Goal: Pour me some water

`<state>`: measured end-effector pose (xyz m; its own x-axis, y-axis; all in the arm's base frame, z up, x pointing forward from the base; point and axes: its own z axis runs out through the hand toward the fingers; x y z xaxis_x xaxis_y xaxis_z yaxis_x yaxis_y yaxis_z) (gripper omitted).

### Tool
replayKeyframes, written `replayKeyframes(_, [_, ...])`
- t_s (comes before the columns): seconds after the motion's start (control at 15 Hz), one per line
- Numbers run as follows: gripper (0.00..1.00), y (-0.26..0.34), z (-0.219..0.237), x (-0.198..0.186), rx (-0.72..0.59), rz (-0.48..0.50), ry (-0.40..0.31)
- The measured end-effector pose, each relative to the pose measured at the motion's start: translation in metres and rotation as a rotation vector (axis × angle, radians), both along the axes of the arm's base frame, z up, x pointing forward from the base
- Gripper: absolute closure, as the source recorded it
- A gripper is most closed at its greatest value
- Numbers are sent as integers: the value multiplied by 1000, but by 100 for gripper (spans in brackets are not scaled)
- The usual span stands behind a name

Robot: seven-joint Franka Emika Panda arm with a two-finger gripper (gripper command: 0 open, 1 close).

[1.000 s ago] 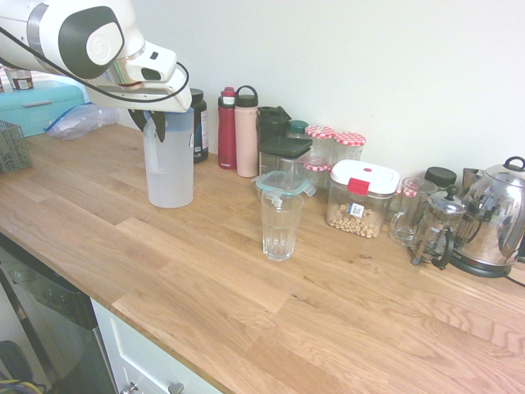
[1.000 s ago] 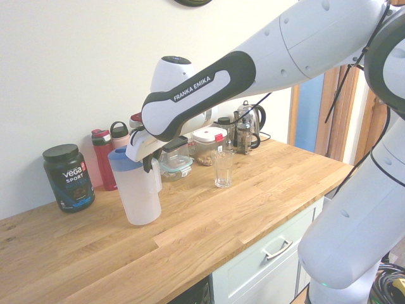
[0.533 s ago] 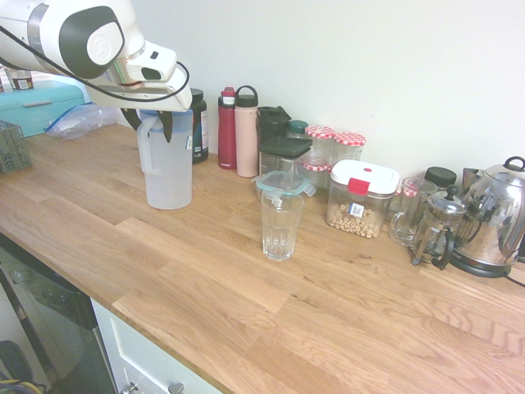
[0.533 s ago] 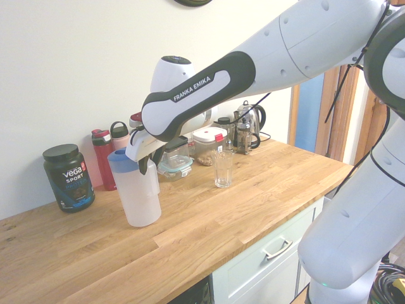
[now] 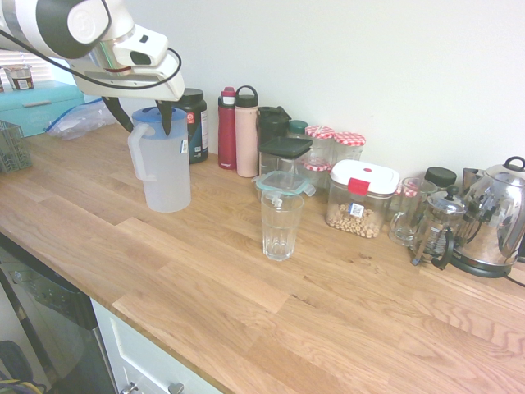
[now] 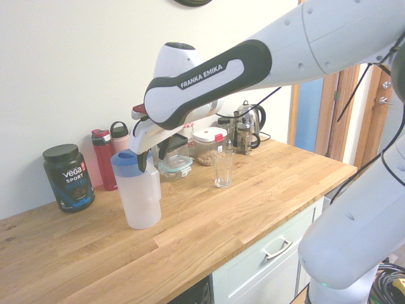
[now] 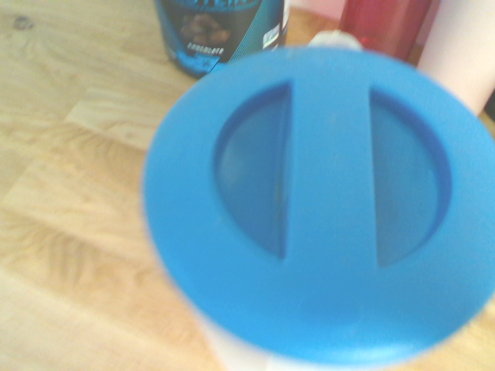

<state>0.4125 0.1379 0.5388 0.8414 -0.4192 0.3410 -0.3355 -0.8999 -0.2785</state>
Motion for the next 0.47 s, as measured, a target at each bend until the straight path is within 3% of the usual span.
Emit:
replayKeyframes(0.13, [0, -2, 27, -20, 6, -3, 17])
replayKeyframes(0.47, [0, -21, 80, -55, -9, -82, 259])
